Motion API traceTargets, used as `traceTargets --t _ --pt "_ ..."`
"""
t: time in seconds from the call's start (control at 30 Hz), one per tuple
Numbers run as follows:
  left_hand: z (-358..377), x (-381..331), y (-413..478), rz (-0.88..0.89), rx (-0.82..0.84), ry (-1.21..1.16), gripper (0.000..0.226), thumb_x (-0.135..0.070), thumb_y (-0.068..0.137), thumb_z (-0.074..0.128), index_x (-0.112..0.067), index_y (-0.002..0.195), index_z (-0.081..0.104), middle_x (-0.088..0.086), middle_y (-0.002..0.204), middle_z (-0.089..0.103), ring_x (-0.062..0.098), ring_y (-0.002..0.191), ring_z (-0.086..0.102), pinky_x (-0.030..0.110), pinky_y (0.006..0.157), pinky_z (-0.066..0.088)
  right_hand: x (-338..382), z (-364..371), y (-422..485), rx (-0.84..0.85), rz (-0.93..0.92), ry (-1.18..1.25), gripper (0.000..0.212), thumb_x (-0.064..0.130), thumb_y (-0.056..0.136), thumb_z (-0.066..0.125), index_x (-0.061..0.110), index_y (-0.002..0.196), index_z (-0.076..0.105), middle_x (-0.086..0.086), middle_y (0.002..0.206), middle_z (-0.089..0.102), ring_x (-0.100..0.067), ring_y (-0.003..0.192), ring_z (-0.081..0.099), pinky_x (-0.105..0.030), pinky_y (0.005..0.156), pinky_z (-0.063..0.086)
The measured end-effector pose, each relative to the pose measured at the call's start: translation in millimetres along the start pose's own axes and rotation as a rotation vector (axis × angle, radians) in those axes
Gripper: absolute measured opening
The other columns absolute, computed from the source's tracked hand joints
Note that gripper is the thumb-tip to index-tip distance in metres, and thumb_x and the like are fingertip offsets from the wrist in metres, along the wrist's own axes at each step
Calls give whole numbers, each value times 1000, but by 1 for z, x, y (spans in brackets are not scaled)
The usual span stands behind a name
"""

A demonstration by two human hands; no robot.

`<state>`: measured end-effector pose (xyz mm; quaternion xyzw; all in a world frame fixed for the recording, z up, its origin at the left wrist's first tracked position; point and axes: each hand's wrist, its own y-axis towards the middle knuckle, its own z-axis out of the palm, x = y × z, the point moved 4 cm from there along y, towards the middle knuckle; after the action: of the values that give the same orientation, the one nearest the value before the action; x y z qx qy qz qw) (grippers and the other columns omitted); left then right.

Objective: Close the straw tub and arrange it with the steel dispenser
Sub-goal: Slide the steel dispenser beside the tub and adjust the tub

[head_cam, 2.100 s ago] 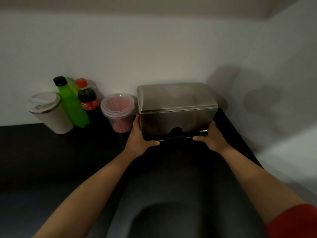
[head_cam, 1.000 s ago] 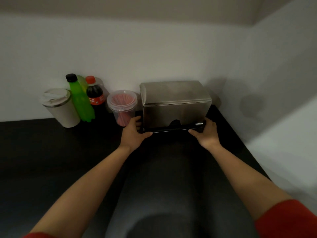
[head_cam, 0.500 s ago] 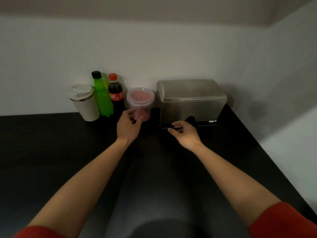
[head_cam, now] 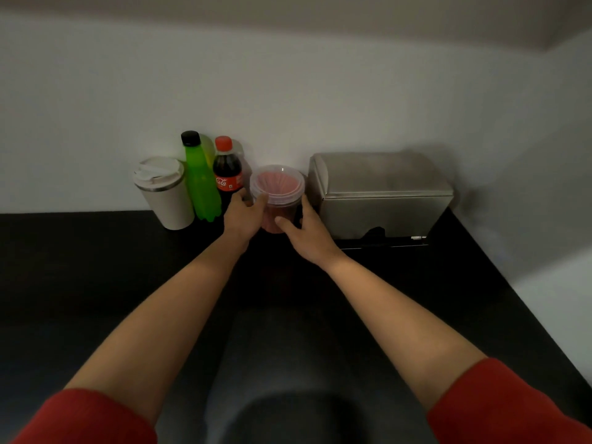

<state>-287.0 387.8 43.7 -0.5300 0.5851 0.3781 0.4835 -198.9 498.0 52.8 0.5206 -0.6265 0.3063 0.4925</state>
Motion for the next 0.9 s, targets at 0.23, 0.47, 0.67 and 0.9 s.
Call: traceTargets --t 0.23,0.47,0.67,0.9 --pt "-1 -3 11 72 -12 3 35 -31 90 55 -10 117 62 11 115 66 24 104 61 43 94 49 1 5 23 -23 -4 -33 60 25 90 56 14 142 29 -5 140 41 -9 127 37 -19 104 28" --pt "-5 -4 13 96 -26 22 29 -31 89 58 -15 112 65 6 105 69 21 97 64 41 90 51 -2 7 23 -32 1 -7 66 31 88 58 20 144 25 1 139 38 0 120 34 -14 96 26" --pt "-5 -5 12 74 -17 -6 33 -32 88 59 -15 117 63 5 110 68 21 99 64 42 92 51 -1 6 22 -18 11 -12 69 32 88 58 20 145 22 0 144 36 1 120 32 -13 95 25" --pt "-5 -5 13 71 4 1 31 -31 88 60 -13 113 64 10 110 68 25 102 63 44 93 49 -2 6 21 -13 19 -51 73 29 87 59 16 146 18 -5 150 29 -14 136 28 -21 105 22"
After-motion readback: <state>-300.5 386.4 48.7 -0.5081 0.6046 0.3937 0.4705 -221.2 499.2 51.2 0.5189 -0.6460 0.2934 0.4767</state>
